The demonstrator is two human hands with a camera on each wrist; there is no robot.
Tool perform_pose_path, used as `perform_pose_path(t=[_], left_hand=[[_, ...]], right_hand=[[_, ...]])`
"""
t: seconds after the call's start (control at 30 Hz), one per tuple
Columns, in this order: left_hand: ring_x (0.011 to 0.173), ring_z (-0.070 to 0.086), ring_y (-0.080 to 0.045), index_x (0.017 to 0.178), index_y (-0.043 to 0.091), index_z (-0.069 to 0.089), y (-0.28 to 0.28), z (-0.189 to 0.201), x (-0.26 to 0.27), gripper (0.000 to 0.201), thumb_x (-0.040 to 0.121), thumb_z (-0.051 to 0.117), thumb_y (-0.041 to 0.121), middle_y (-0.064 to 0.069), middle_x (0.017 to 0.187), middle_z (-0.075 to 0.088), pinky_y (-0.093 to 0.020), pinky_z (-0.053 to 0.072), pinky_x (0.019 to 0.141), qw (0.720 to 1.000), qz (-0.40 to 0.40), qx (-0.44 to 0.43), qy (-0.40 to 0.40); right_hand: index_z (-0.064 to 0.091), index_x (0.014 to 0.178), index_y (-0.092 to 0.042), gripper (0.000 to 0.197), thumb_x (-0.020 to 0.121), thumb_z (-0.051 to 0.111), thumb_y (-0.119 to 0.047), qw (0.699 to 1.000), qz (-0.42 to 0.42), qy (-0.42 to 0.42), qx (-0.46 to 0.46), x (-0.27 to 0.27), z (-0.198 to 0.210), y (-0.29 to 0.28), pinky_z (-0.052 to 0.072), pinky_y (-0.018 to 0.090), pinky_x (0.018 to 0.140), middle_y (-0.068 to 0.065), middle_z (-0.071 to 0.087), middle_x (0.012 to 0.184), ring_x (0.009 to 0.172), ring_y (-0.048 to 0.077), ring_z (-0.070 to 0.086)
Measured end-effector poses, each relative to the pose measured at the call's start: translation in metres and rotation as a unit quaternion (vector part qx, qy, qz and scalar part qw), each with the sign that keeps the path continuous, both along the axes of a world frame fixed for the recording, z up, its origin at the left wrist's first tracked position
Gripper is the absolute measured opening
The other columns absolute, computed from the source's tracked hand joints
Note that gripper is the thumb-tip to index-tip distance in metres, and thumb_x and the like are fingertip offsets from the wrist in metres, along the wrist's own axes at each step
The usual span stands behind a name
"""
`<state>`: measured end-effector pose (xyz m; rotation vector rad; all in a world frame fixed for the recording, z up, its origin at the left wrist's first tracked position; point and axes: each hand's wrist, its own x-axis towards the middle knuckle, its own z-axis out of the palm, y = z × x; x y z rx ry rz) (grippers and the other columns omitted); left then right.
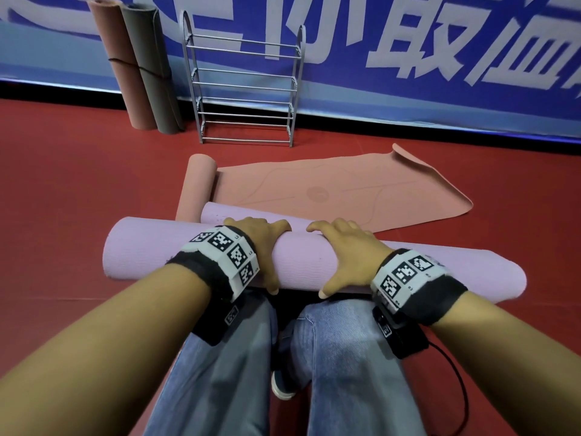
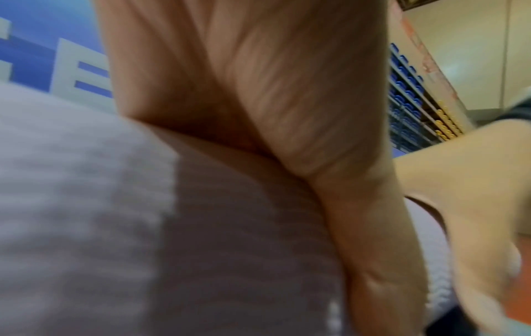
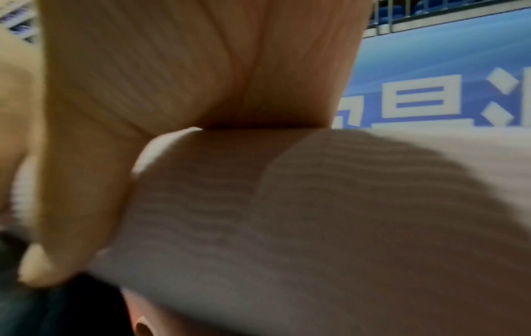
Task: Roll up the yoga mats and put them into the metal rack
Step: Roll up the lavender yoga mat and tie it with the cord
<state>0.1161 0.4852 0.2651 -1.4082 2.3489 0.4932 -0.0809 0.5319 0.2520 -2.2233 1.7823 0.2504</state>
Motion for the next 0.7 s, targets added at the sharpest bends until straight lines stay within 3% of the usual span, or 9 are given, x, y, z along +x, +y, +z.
perform_pose_path(t=[0.1,0.17,0.27,0.33,0.43,0.57,0.7], left_hand=[[0.090,0.058,-0.009,0.111,0.048,0.042,-0.012,-0.003,0.007,0.092,0.034,0.091,0.052,0.019,0.091,0.061,-0.029,0.043,0.076,0.996,0.022,0.073,0.048],[0.090,0.060,-0.007,0.110,0.051,0.043,-0.016,-0.005,0.009,0.094,0.028,0.089,0.056,0.019,0.093,0.063,-0.025,0.046,0.074,0.994,0.031,0.089,0.061],[0.105,0.056,-0.018,0.130,0.045,0.036,-0.004,-0.005,0.004,0.101,0.043,0.084,0.061,0.010,0.110,0.060,-0.037,0.044,0.090,1.000,0.003,-0.017,0.006],[0.121,0.045,-0.026,0.142,0.038,0.022,0.010,-0.009,0.002,0.111,0.052,0.082,0.062,-0.002,0.129,0.048,-0.050,0.033,0.100,0.992,-0.029,-0.111,-0.042],[0.133,0.033,-0.030,0.150,0.029,0.005,0.026,-0.019,0.003,0.127,0.055,0.083,0.060,-0.008,0.143,0.034,-0.062,0.019,0.110,0.985,-0.041,-0.152,-0.071],[0.128,0.039,-0.031,0.146,0.032,0.012,0.020,-0.020,0.001,0.123,0.052,0.086,0.057,-0.008,0.137,0.041,-0.061,0.022,0.109,0.987,-0.021,-0.146,-0.059],[0.119,0.045,-0.032,0.139,0.033,0.023,0.015,-0.014,-0.006,0.105,0.056,0.086,0.047,-0.006,0.128,0.048,-0.059,0.030,0.102,0.990,-0.006,-0.121,-0.065]], right_hand=[[0.006,0.150,-0.035,0.131,0.050,0.086,-0.059,0.998,0.017,0.065,-0.018,0.009,-0.007,0.008,0.033,0.051,0.105,0.006,0.039,0.137,0.126,0.028,0.040],[0.004,0.149,-0.037,0.130,0.051,0.087,-0.056,0.997,0.012,0.067,-0.031,0.011,-0.012,0.008,0.032,0.050,0.105,0.006,0.042,0.137,0.126,0.028,0.042],[0.009,0.148,-0.039,0.120,0.055,0.085,-0.048,0.998,0.006,0.051,-0.040,0.010,-0.013,0.001,0.037,0.044,0.095,0.005,0.050,0.126,0.115,0.027,0.049],[0.013,0.147,-0.039,0.117,0.054,0.084,-0.046,0.999,-0.001,0.035,-0.036,0.008,-0.013,-0.004,0.040,0.042,0.091,0.004,0.054,0.119,0.110,0.027,0.053],[0.018,0.143,-0.041,0.115,0.050,0.084,-0.047,1.000,-0.006,0.016,-0.016,0.008,-0.012,-0.011,0.044,0.040,0.091,0.002,0.057,0.113,0.103,0.026,0.057],[0.021,0.142,-0.041,0.113,0.048,0.084,-0.047,1.000,-0.012,0.012,-0.004,0.009,-0.012,-0.015,0.046,0.041,0.090,0.001,0.057,0.108,0.100,0.026,0.057],[0.025,0.141,-0.043,0.111,0.048,0.085,-0.047,1.000,-0.012,0.006,0.019,0.008,-0.009,-0.019,0.050,0.037,0.085,-0.004,0.053,0.097,0.093,0.023,0.055]])
